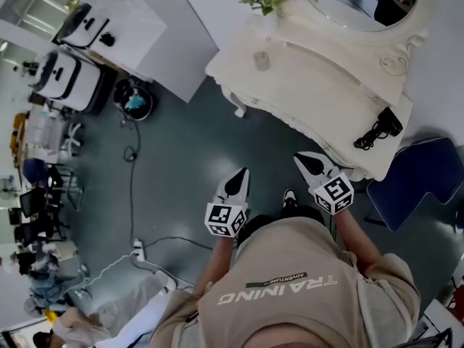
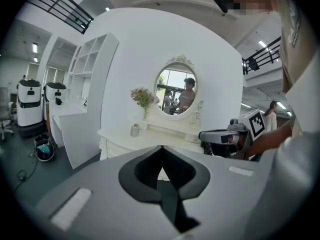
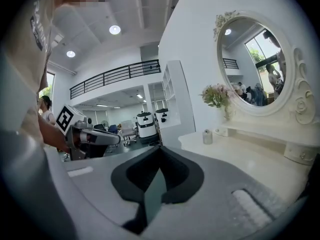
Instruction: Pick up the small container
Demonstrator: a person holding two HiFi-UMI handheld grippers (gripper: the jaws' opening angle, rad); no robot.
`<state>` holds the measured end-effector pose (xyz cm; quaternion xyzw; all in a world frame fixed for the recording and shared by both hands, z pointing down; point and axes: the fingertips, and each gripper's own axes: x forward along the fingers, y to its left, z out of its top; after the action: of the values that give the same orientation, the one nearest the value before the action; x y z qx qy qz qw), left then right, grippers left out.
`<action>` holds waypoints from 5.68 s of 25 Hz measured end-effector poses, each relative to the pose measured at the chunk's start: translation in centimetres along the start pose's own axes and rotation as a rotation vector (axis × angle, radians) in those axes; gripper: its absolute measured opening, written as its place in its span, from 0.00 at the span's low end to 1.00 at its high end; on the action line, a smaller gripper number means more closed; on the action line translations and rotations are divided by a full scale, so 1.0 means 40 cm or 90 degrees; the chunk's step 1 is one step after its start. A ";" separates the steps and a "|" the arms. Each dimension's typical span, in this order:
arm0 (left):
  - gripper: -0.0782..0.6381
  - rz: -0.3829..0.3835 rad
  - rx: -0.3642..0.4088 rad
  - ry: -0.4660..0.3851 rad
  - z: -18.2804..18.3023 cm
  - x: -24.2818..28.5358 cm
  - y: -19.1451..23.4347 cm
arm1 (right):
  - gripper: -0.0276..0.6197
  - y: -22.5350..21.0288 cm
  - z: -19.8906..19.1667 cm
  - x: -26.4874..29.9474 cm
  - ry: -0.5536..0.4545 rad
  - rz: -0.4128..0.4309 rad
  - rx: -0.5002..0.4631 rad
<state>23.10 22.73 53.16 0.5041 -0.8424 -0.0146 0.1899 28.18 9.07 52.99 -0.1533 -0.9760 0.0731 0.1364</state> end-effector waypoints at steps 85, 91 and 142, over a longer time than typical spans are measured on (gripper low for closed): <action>0.14 -0.520 0.194 0.071 0.452 0.957 0.420 | 0.05 -0.640 0.284 0.669 -0.016 -0.364 0.021; 0.14 -0.555 0.240 0.085 0.433 1.006 0.461 | 0.05 -0.665 0.336 0.717 -0.021 -0.418 -0.001; 0.68 -0.628 0.429 0.263 -0.011 1.222 0.426 | 0.05 -0.683 0.229 0.568 0.013 -0.513 0.145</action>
<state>-11.64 -10.62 72.16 0.8578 -0.4150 0.2635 0.1503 -2.90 -10.34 54.87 0.2558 -0.9422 0.1202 0.1798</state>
